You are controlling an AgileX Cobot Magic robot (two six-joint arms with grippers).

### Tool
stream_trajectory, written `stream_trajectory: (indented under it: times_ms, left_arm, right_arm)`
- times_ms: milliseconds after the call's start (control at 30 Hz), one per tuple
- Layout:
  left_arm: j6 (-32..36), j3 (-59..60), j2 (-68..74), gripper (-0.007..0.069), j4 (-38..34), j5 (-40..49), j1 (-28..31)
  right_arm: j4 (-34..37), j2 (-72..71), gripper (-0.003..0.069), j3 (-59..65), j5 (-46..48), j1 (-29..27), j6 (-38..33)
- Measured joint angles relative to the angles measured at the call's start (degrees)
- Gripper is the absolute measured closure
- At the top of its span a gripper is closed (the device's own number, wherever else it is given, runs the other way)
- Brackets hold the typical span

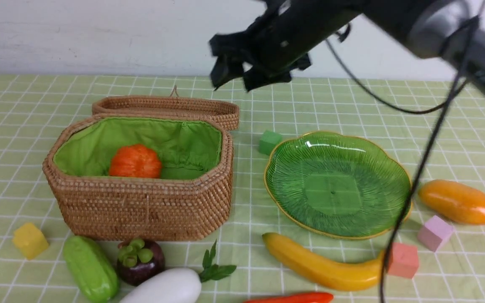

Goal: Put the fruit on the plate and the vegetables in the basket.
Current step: Use the right arm to grab a mango and put it into the right plate

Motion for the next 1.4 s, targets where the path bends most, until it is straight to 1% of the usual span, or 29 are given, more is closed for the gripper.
stream_trajectory:
  times_ms: [33, 100, 133, 167, 200, 233, 267, 300, 333, 400, 433, 467, 500, 567, 600, 633, 800, 833, 900, 1033, 1100, 1233, 1400]
  left_arm:
    - [0.0, 0.0, 0.0, 0.0386, 0.0, 0.0, 0.0]
    - [0.0, 0.0, 0.0, 0.0386, 0.0, 0.0, 0.0]
    - [0.0, 0.0, 0.0, 0.0386, 0.0, 0.0, 0.0]
    - [0.0, 0.0, 0.0, 0.0386, 0.0, 0.0, 0.0]
    - [0.0, 0.0, 0.0, 0.0386, 0.0, 0.0, 0.0]
    - [0.0, 0.0, 0.0, 0.0386, 0.0, 0.0, 0.0]
    - [0.0, 0.0, 0.0, 0.0386, 0.0, 0.0, 0.0]
    - [0.0, 0.0, 0.0, 0.0386, 0.0, 0.0, 0.0]
    - [0.0, 0.0, 0.0, 0.0386, 0.0, 0.0, 0.0]
    - [0.0, 0.0, 0.0, 0.0386, 0.0, 0.0, 0.0]
    - [0.0, 0.0, 0.0, 0.0386, 0.0, 0.0, 0.0]
    - [0.0, 0.0, 0.0, 0.0386, 0.0, 0.0, 0.0]
    - [0.0, 0.0, 0.0, 0.0386, 0.0, 0.0, 0.0]
    - [0.0, 0.0, 0.0, 0.0386, 0.0, 0.0, 0.0]
    - [0.0, 0.0, 0.0, 0.0386, 0.0, 0.0, 0.0]
    - [0.0, 0.0, 0.0, 0.0386, 0.0, 0.0, 0.0]
    - [0.0, 0.0, 0.0, 0.0386, 0.0, 0.0, 0.0]
    - [0.0, 0.0, 0.0, 0.0386, 0.0, 0.0, 0.0]
    - [0.0, 0.0, 0.0, 0.0386, 0.0, 0.0, 0.0]
    - [0.0, 0.0, 0.0, 0.0386, 0.0, 0.0, 0.0]
    - [0.0, 0.0, 0.0, 0.0386, 0.0, 0.0, 0.0]
    - [0.0, 0.0, 0.0, 0.0386, 0.0, 0.0, 0.0]
    - [0.0, 0.0, 0.0, 0.0386, 0.0, 0.0, 0.0]
  right_arm:
    - [0.8, -4.9, 0.013, 4.5, -0.1, -3.4, -2.9]
    - [1.3, -14.0, 0.0112, 13.6, -0.4, -9.9, -9.6]
    - [1.3, -17.1, 0.011, 16.9, -0.5, -12.1, -11.9]
    - [1.3, -17.9, 0.0109, 17.7, -0.5, -12.7, -12.5]
    - [1.2, -22.9, 0.0107, 24.3, -0.8, -17.1, -17.0]
    - [0.7, -26.1, 0.0106, 27.5, -1.1, -19.3, -18.9]
    - [-0.5, -29.3, 0.0104, 31.9, -1.8, -22.4, -20.8]
    - [-0.8, -29.8, 0.0104, 32.6, -1.8, -22.9, -21.0]
    - [-3.7, -32.5, 0.0103, 38.3, -2.4, -26.8, -22.2]
    - [-9.1, -33.6, 0.0103, 43.5, -2.8, -29.6, -22.9]
    - [-9.7, -33.6, 0.0103, 44.0, -2.9, -29.7, -23.0]
    - [-11.9, -33.4, 0.0103, 45.8, -3.3, -30.2, -23.8]
    - [-15.9, -32.4, 0.0102, 49.1, -3.9, -30.4, -26.2]
    - [-20.5, -30.1, 0.0102, 51.9, -5.2, -30.1, -30.7]
    - [-21.3, -29.3, 0.0102, 52.5, -5.6, -30.1, -32.1]
    - [-22.6, -27.7, 0.0102, 53.2, -6.9, -29.9, -34.9]
    - [-23.8, -22.3, 0.0102, 53.5, -12.0, -29.5, -40.5]
    - [-23.8, -20.1, 0.0102, 53.5, -13.7, -29.5, -43.1]
    - [-23.7, -18.1, 0.0102, 53.5, -15.5, -29.5, -45.9]
    - [-22.6, -14.6, 0.0098, 53.5, -17.8, -29.5, -47.5]
    - [-22.7, -10.9, 0.0084, 53.5, -19.8, -29.6, -47.8]
    - [-22.5, -8.9, 0.007, 52.8, -20.2, -30.0, -47.8]
    - [-22.3, -8.7, 0.0085, 52.4, -19.6, -30.3, -47.8]
